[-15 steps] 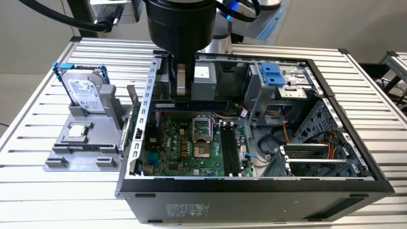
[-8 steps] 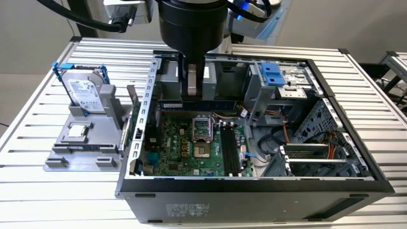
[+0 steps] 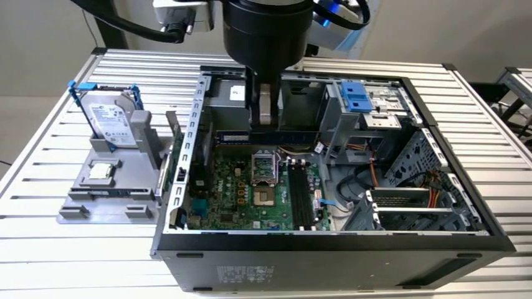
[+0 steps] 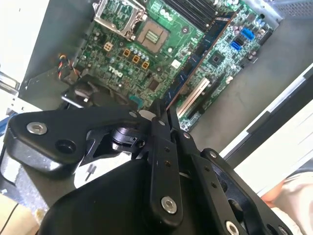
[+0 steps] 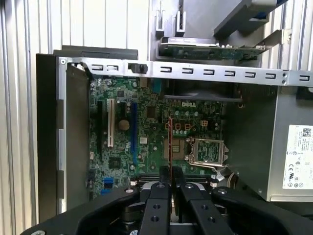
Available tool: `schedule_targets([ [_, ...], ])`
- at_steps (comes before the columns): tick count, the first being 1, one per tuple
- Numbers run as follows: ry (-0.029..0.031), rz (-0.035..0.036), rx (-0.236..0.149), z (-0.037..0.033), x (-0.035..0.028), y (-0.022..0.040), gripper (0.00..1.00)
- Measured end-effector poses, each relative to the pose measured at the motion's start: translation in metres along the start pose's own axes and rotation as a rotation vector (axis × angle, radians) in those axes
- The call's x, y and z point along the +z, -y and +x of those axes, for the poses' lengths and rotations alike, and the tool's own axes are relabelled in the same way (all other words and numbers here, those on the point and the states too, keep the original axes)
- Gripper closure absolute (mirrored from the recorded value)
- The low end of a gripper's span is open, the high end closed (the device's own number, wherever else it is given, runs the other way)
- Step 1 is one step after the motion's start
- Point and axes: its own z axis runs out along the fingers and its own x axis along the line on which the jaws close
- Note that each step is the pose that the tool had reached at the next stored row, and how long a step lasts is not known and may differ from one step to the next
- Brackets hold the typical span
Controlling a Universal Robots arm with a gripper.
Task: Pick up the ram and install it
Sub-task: 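Pick up the ram and move it above insertion slot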
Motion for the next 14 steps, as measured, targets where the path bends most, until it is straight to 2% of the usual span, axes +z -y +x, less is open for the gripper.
schedule_targets([
  [10,0.0,-0.0004,0.0,0.0003,-0.0002,0.0257,1.0],
  [14,0.0,-0.0001,0.007,0.0004,-0.0003,0.0332,1.0],
])
